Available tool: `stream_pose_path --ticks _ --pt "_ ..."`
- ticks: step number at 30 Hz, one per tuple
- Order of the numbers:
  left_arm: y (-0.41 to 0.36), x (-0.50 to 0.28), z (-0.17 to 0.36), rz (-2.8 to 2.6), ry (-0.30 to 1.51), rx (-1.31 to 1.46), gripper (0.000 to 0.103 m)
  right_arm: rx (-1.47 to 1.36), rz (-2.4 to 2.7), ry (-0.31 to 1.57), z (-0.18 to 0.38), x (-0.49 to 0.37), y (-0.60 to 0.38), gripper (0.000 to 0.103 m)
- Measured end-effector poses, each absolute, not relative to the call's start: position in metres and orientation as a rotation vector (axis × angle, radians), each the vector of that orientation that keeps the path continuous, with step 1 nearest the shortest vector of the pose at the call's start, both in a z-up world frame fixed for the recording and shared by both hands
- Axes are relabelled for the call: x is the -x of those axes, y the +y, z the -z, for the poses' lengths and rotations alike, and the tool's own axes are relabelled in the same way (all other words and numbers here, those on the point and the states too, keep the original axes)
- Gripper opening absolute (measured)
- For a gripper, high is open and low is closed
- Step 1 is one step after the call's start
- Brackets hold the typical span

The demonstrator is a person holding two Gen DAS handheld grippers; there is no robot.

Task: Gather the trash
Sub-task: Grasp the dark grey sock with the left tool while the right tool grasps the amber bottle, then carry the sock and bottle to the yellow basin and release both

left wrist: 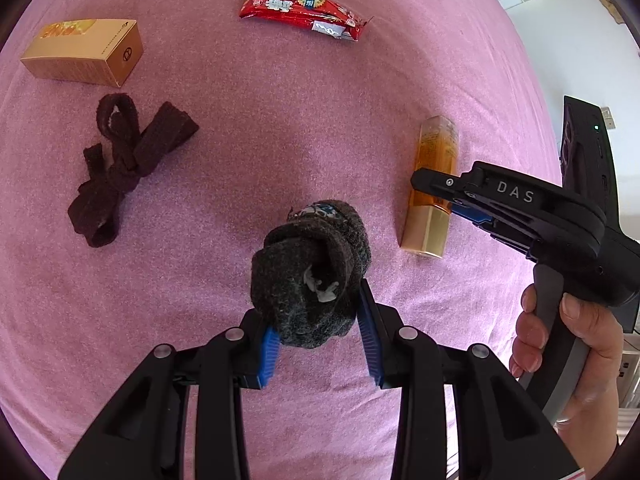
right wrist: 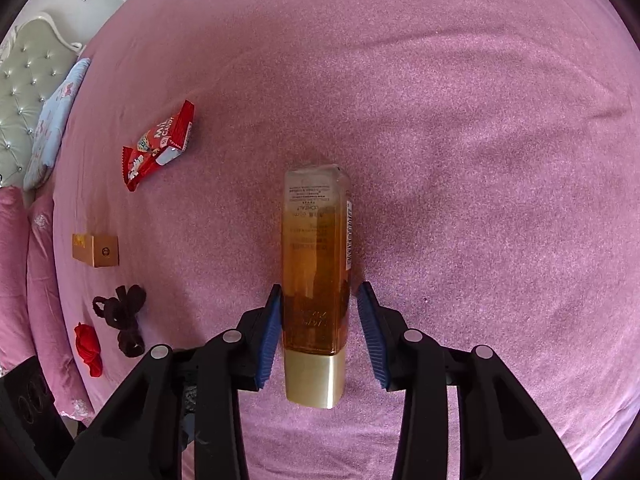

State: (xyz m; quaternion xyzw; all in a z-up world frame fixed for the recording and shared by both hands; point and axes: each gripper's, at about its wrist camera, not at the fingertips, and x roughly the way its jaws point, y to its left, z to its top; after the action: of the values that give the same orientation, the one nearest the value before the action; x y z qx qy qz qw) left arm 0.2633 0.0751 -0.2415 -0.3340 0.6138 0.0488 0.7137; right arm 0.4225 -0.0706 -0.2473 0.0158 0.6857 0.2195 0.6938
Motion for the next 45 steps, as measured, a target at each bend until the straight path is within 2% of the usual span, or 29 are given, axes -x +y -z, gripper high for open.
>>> stream_pose_path --ticks 9,16,24,35,45 --pt "0.075 -0.259 0.25 -0.096 1.396 0.736 0.035 -0.074 -0.583 1.59 0.252 -0.374 -0.101 0.033" --pt "0.041 -0.213 0.252 -0.066 1.459 0.742 0.035 -0.16 -0.585 1.703 0.247 -0.293 -0.163 0.033" --pt "-0.023 -0.144 0.227 0.015 1.53 0.67 0.035 -0.294 -0.502 1.758 0.228 -0.205 -0.247 0.033" --pt "-0.115 -0.073 0.186 0.199 1.558 0.554 0.036 -0.482 -0.365 1.631 0.175 -0.12 -0.344 0.033" --pt "-0.221 -0.056 0.159 0.362 1.579 0.374 0.036 -0.586 -0.265 1.554 0.155 -0.052 -0.433 0.033"
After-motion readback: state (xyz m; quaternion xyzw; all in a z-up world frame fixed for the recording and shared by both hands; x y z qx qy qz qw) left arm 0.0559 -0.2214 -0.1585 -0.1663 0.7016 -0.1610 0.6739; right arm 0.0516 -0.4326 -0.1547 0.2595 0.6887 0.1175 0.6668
